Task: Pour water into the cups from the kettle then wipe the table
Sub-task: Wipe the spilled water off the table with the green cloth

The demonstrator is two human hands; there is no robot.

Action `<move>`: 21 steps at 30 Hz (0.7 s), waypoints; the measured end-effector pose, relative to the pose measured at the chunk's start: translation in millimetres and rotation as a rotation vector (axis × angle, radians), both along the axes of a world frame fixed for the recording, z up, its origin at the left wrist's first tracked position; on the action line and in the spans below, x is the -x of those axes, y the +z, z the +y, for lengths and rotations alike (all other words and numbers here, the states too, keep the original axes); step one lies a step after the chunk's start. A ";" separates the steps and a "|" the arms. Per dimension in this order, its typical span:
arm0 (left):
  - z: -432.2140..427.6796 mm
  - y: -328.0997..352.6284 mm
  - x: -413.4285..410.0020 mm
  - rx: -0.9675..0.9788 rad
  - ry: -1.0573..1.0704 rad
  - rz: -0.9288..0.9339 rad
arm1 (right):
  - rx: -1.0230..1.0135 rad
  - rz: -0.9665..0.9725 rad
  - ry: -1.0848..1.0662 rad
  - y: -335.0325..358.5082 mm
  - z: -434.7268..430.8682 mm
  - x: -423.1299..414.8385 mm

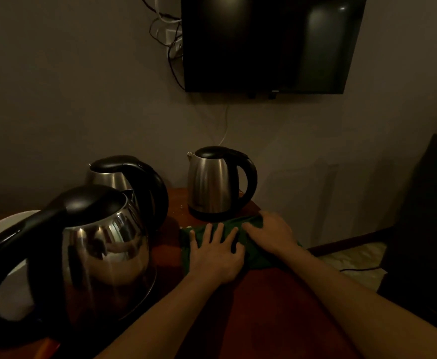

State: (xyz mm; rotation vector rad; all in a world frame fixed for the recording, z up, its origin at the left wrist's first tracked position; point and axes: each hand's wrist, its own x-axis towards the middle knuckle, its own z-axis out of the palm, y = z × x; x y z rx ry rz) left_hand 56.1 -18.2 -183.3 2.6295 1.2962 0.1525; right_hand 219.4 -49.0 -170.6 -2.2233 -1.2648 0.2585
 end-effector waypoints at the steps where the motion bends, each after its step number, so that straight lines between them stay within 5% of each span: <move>1: 1.2 -0.2 -0.1 -0.004 -0.001 -0.001 | -0.137 0.134 -0.012 5.9 2.4 -0.4; 3: 4.5 0.0 0.5 -0.006 -0.008 -0.001 | -0.297 0.321 -0.002 18.6 10.6 1.1; 14: 12.9 5.3 -4.7 0.037 -0.010 0.037 | -0.654 0.582 -0.007 49.5 56.3 8.9; 21: 12.9 3.8 -3.9 0.013 -0.016 0.047 | -0.704 0.776 0.012 70.7 69.7 4.4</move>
